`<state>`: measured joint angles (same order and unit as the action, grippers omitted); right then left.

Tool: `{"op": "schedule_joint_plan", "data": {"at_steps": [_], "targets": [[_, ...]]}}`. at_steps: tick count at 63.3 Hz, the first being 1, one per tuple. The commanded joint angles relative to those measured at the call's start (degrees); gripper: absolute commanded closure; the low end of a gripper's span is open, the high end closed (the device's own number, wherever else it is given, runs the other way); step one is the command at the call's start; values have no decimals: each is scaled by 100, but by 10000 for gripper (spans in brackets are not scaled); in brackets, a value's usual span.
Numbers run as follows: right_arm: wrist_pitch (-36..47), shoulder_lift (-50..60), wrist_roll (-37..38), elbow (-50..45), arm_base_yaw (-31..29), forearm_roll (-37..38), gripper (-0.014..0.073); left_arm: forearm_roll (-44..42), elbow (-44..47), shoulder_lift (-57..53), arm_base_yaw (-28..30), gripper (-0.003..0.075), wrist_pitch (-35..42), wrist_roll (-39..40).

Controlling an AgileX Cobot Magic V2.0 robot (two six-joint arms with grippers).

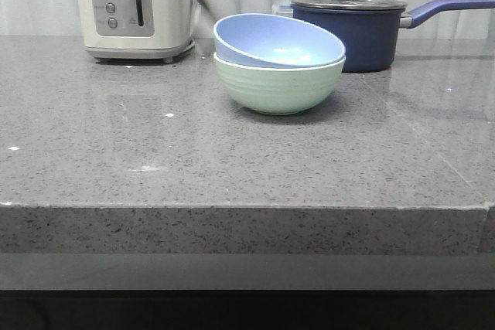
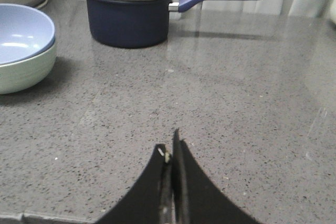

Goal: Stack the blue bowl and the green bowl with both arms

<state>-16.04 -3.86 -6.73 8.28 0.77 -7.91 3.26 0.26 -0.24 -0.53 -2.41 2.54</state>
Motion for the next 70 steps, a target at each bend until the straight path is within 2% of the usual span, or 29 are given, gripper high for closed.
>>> {"op": "schedule_joint_plan", "data": {"at_steps": [1, 15, 50, 61, 70], "targets": [[1059, 245, -64, -312, -34, -51, 651, 24, 26, -103, -52, 740, 481, 26], [1756, 564, -64, -907, 33, -51, 651, 24, 26, -103, -52, 740, 481, 26], [1720, 557, -39, -891, 53, -44, 651, 24, 26, -103, -52, 740, 481, 26], [2024, 562, 876, -891, 53, 555, 651, 24, 26, -103, -52, 740, 481, 26], [2007, 562, 963, -891, 47, 573, 651, 24, 26, -103, -52, 740, 481, 26]]}}
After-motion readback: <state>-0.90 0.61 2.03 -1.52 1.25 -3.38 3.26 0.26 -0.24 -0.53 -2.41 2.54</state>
